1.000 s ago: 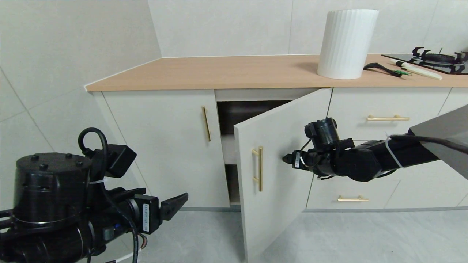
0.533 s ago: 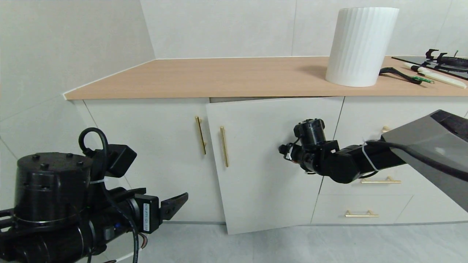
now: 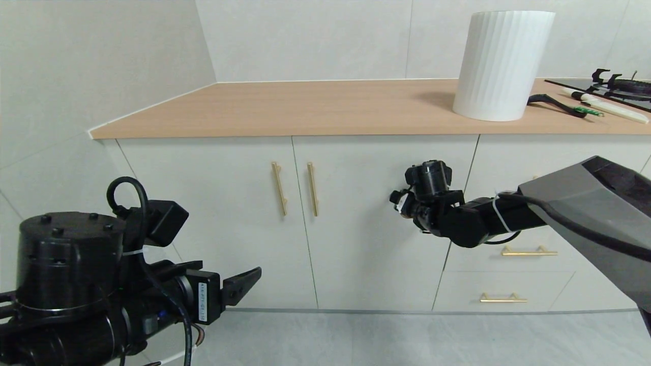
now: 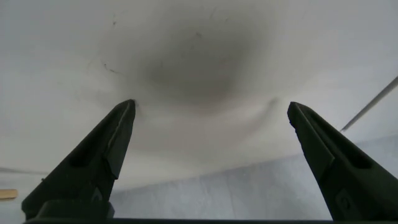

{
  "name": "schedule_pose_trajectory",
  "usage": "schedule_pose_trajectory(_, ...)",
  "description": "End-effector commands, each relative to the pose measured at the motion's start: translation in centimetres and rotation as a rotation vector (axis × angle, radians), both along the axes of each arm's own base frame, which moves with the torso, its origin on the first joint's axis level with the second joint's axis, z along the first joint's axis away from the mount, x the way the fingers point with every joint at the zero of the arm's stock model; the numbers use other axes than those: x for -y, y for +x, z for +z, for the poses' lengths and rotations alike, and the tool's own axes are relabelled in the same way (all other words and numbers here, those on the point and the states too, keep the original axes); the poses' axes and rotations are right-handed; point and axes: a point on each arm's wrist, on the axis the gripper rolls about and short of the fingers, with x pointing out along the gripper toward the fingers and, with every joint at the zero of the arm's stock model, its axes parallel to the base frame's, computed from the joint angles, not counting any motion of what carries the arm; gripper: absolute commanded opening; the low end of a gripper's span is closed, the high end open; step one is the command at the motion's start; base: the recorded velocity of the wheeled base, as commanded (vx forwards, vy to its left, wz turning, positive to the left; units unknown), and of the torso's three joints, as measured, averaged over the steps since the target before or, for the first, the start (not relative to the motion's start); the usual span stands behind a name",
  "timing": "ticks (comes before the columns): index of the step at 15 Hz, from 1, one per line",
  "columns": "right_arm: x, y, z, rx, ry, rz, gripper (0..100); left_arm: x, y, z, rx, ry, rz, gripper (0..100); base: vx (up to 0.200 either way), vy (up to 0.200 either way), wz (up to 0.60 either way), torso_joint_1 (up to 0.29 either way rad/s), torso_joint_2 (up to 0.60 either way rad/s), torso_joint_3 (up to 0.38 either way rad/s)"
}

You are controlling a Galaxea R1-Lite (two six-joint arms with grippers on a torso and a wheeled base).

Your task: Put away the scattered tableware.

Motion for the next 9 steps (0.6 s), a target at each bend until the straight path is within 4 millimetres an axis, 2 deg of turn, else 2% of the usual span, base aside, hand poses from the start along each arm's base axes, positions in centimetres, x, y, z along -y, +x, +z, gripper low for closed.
schedule_pose_trajectory(1, 0.1, 0.8, -0.3, 0.011, 0.003, -0.026, 100, 0.0, 0.0, 0.0, 0.001, -0.001, 0.001, 100, 0.000, 0.000, 0.00, 0.000, 0.00, 0.000)
schedule_pose_trajectory(5, 0.7, 0.9, 0.1, 0.020, 0.002, -0.047, 100, 0.0, 0.0, 0.0, 0.002, -0.001, 0.001, 100, 0.000, 0.000, 0.00, 0.000, 0.00, 0.000)
schedule_pose_trajectory(7, 1.9, -1.8, 3.3, 0.041, 0.000, -0.059, 100, -0.2, -0.3, 0.6, 0.025, -0.013, 0.003, 100, 0.000, 0.000, 0.00, 0.000, 0.00, 0.000)
schedule_pose_trajectory(9, 4.1, -5.7, 7.9, 0.098, 0.027, -0.062, 100, -0.6, -0.7, 1.3, 0.061, -0.016, 0.010, 100, 0.000, 0.000, 0.00, 0.000, 0.00, 0.000)
